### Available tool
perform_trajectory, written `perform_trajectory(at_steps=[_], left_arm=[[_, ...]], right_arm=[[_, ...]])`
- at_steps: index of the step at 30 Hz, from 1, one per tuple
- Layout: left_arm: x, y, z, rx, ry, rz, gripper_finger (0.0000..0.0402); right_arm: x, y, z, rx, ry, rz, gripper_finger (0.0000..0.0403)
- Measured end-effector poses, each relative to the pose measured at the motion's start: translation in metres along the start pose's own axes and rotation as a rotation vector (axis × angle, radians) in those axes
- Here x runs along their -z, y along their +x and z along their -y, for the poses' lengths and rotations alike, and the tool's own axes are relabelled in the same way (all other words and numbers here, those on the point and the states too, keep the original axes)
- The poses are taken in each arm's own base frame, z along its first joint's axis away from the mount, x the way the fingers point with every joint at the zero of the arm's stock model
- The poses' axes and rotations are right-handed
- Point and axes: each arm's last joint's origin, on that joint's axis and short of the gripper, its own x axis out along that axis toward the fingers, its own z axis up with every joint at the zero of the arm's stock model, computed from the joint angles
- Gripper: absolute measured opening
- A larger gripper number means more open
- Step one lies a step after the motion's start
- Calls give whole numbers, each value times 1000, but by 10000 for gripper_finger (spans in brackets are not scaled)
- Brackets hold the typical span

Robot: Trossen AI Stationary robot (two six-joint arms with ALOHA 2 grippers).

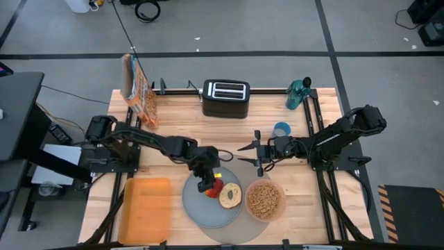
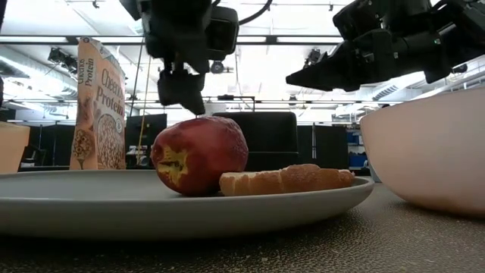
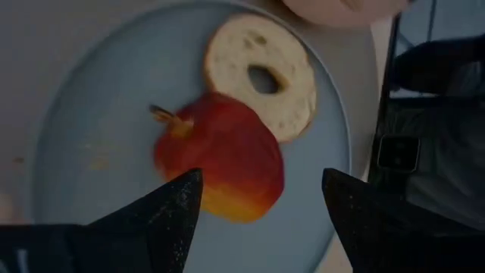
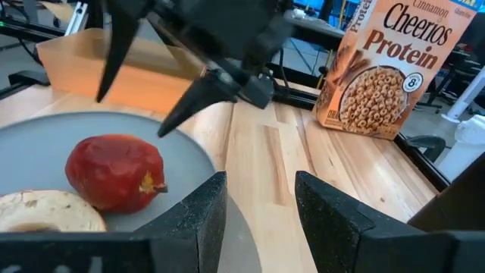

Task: Arrange a breakfast setting
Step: Put apple on the blue plate

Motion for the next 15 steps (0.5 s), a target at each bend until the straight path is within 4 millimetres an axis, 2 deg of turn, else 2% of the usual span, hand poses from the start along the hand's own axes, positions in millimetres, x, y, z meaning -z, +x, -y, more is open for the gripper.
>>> perform_trajectory(at_steps=[3, 9, 12, 15], left_arm=[[-10, -7, -8, -53, -85, 48, 279], [-22, -12, -34, -136, -430, 105, 279], [-30, -12, -32, -156, -501, 61, 279], [-45, -11, -17, -195, -499, 9, 279]], right_arm=[[0, 0, 0, 2, -1, 2, 164], [1, 0, 0, 16, -3, -9, 164], [2, 0, 1, 28, -7, -14, 164], [2, 1, 1, 30, -18, -13, 164]])
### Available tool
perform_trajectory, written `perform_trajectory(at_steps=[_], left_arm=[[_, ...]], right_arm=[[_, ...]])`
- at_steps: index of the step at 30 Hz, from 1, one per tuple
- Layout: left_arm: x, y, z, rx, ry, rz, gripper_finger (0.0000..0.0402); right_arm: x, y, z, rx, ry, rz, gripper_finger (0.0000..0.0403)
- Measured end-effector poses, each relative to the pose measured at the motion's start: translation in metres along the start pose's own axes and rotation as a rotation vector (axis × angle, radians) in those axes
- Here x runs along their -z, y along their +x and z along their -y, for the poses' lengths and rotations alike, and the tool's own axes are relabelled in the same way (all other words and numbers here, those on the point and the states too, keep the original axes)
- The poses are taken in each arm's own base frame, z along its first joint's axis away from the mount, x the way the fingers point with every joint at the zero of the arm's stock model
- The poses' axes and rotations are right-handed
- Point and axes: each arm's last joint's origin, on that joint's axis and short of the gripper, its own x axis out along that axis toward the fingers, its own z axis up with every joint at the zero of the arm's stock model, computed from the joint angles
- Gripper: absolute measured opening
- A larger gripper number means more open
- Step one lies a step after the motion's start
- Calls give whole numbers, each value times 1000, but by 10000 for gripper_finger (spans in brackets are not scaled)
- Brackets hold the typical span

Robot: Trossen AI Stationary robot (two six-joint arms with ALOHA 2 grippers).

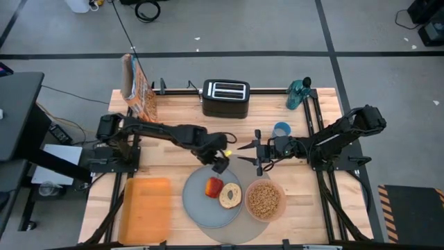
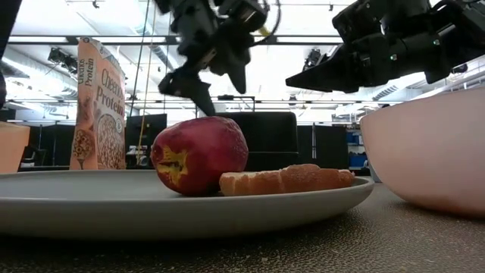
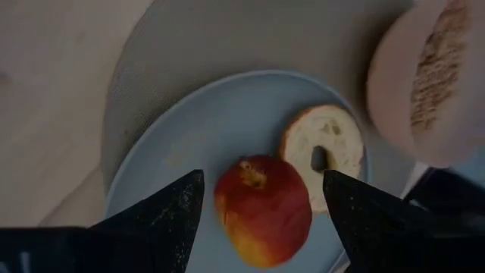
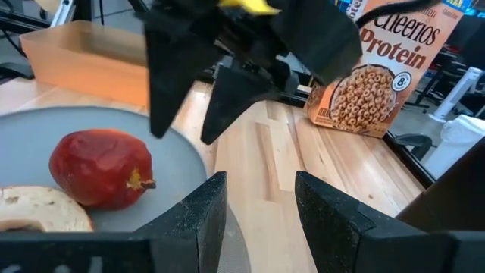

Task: Arrange a breakfast setting
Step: Put apple on the blue plate

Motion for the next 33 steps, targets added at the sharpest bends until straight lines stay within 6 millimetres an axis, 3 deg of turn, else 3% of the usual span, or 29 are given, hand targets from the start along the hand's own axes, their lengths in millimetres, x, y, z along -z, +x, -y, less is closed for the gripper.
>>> perform_trajectory(at_steps=[4, 7, 19, 27, 33], left_arm=[[-7, 9, 22, -125, 29, -90, 279], [-9, 21, 27, -205, 12, -146, 278], [-23, 49, 17, -222, -149, -197, 269], [-12, 68, 21, -238, -185, -245, 227], [-2, 75, 25, -246, -179, -270, 204]], right_arm=[[1, 0, 0, -2, -17, -8, 164], [3, 0, 0, 7, -25, -37, 164], [13, -22, 9, 271, -80, -135, 164], [17, -48, 12, 297, -72, -100, 164], [15, -55, 14, 287, -56, -64, 164]])
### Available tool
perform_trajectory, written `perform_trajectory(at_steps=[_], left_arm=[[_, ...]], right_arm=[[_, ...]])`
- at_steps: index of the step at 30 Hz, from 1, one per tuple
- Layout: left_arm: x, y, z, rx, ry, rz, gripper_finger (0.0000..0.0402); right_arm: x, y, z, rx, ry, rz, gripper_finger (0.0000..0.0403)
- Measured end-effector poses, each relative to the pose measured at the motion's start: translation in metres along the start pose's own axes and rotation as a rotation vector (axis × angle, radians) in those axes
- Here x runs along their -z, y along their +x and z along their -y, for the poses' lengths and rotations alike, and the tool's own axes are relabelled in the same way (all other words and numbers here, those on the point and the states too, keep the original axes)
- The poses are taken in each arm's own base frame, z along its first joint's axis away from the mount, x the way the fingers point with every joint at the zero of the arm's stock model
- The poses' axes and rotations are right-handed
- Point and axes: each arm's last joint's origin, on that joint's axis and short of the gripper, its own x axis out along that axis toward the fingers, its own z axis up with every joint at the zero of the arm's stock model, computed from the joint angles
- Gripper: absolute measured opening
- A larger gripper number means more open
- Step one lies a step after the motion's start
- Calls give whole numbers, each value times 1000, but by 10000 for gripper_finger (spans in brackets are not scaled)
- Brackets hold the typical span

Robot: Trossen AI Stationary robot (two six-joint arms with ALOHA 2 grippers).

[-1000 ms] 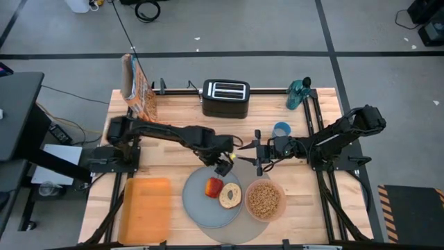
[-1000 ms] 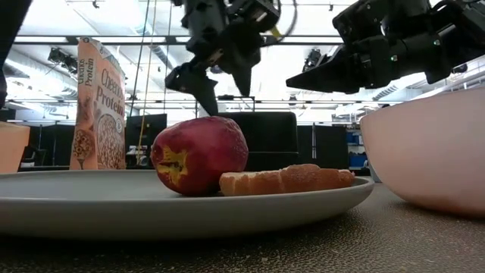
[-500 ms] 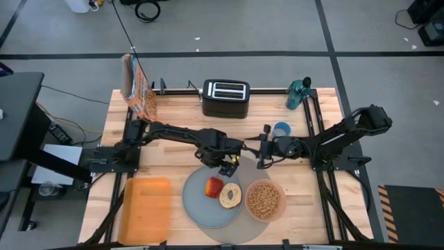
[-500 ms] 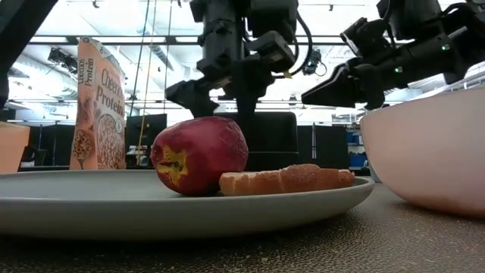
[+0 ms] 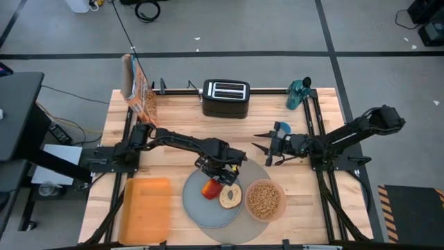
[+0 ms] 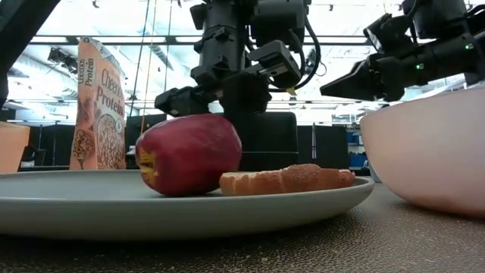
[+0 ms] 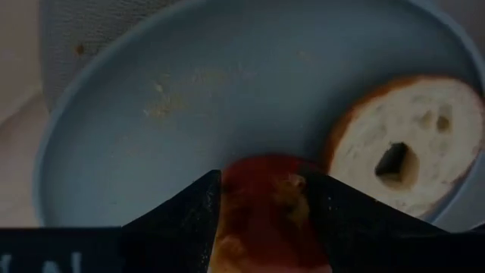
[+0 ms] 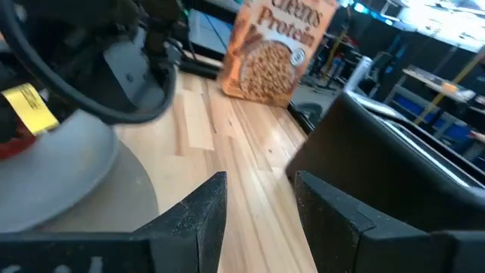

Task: Arrange a breakfast setting
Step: Put apple on the blue plate

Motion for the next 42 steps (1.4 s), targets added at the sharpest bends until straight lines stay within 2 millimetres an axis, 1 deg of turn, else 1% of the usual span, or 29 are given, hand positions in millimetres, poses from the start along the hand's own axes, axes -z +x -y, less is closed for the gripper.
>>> perform_trajectory(at_steps=[4, 9, 18, 21, 25, 26, 36, 42], left_arm=[[2, 1, 2, 7, 27, 3, 187], [5, 2, 6, 19, 82, 15, 163], [4, 4, 9, 32, 171, 46, 117], [4, 4, 9, 33, 190, 50, 90], [3, 4, 11, 50, 222, 62, 29], [3, 4, 11, 50, 226, 62, 19], [-1, 2, 9, 49, 224, 68, 18], [-2, -6, 14, 53, 267, 103, 18]], right_arm=[[-1, 0, -1, -38, 5, 18, 164], [-2, 0, -1, -33, 10, 26, 164], [-1, 0, -1, -35, 12, 25, 164], [-1, 0, -1, -35, 12, 25, 164], [-1, 0, -1, -35, 12, 25, 164], [-1, 0, -1, -35, 12, 25, 164], [-1, 0, -1, -35, 12, 25, 164], [-1, 0, -1, -35, 12, 25, 164]])
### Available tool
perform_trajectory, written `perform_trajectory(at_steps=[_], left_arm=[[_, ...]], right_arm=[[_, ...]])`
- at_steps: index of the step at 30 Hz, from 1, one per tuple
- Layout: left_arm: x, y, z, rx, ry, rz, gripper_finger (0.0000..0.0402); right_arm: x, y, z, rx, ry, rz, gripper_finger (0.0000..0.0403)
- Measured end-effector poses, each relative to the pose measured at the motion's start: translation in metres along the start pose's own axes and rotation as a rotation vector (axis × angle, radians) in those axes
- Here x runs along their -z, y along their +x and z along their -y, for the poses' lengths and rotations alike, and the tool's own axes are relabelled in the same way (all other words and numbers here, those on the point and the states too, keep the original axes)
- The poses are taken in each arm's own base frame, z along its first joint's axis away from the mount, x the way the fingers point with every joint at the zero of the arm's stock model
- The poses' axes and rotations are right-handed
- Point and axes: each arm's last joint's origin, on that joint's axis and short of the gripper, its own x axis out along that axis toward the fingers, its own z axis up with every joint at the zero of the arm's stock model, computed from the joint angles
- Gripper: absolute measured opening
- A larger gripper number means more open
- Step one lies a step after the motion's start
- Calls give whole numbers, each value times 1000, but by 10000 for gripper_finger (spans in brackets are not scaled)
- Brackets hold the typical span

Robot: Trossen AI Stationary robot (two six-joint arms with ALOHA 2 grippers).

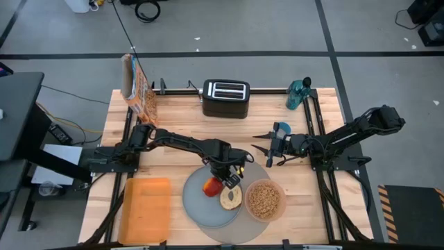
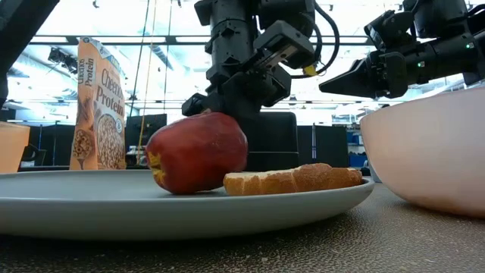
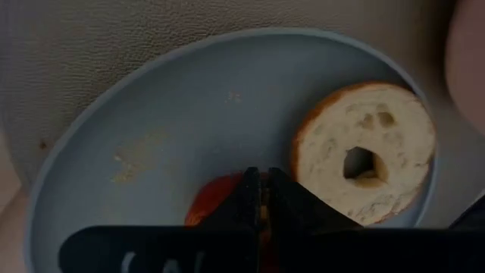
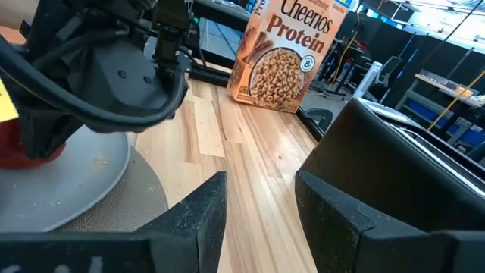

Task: Arrange a breakfast setting
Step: Put apple on the blue plate

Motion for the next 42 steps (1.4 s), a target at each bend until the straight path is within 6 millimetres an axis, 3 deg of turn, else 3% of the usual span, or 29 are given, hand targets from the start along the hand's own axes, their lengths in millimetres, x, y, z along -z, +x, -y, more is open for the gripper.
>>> perform_trajectory(at_steps=[12, 21, 29, 37, 42], left_arm=[[5, -6, 4, -49, 67, 18, 18], [25, -32, 17, -107, 171, 146, 18], [59, -34, 37, -145, 256, 186, 21], [109, -25, 59, -266, 326, 270, 21], [128, -35, 65, -291, 376, 340, 21]], right_arm=[[0, 0, 0, 0, 21, 3, 164], [2, 0, -1, -9, 27, -14, 164], [1, 0, -1, -32, 40, -1, 164], [-1, 0, -1, -50, 50, 19, 164], [-4, 0, 0, -42, 64, 47, 164]])
